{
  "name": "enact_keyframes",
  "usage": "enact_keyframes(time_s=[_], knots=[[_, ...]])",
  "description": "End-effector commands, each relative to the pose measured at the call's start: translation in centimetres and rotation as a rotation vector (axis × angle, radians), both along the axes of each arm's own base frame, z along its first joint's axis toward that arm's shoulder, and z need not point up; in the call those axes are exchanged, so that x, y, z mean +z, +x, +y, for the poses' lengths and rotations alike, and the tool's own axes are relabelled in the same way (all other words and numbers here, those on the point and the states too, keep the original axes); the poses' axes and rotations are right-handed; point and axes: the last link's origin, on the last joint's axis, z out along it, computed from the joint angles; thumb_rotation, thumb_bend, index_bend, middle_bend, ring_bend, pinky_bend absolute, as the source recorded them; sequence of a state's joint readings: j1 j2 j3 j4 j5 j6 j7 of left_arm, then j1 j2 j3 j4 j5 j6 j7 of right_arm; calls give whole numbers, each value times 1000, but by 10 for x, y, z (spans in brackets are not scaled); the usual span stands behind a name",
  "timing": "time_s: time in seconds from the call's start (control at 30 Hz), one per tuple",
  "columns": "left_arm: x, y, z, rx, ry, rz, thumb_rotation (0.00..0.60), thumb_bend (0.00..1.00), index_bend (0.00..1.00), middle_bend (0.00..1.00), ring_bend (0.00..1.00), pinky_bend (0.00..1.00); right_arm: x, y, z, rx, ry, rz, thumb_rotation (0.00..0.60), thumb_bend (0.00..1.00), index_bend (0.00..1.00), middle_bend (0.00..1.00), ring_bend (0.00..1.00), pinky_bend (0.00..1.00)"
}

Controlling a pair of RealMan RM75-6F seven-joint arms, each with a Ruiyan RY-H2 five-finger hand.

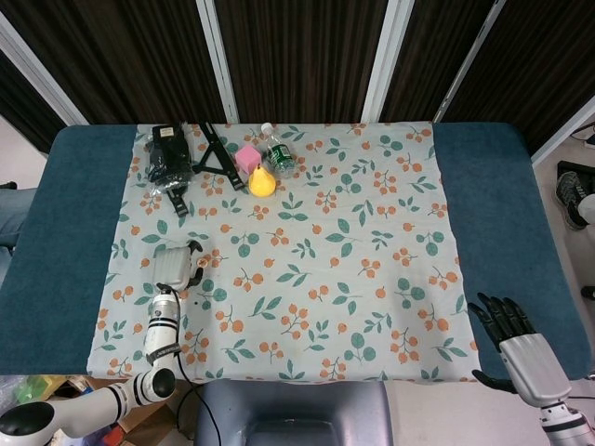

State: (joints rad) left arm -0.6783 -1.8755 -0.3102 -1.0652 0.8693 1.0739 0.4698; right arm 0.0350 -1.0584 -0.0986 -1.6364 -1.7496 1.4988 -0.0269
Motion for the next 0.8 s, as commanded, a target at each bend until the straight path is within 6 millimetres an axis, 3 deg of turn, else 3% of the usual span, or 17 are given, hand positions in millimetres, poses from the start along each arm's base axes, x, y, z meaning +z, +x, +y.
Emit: enact_keyframes(time_s=[0.03,0.8], knots=[[-4,1,0,0,-5,5,600,392,384,1000,1000,1000,1,0,0,0,-1,-2,600,204,0,0,0,54],[-7,-2,1,-2,7,-2,600,392,503,1000,1000,1000,3,0,1,1,-5,-9,600,204,0,0,0,54]])
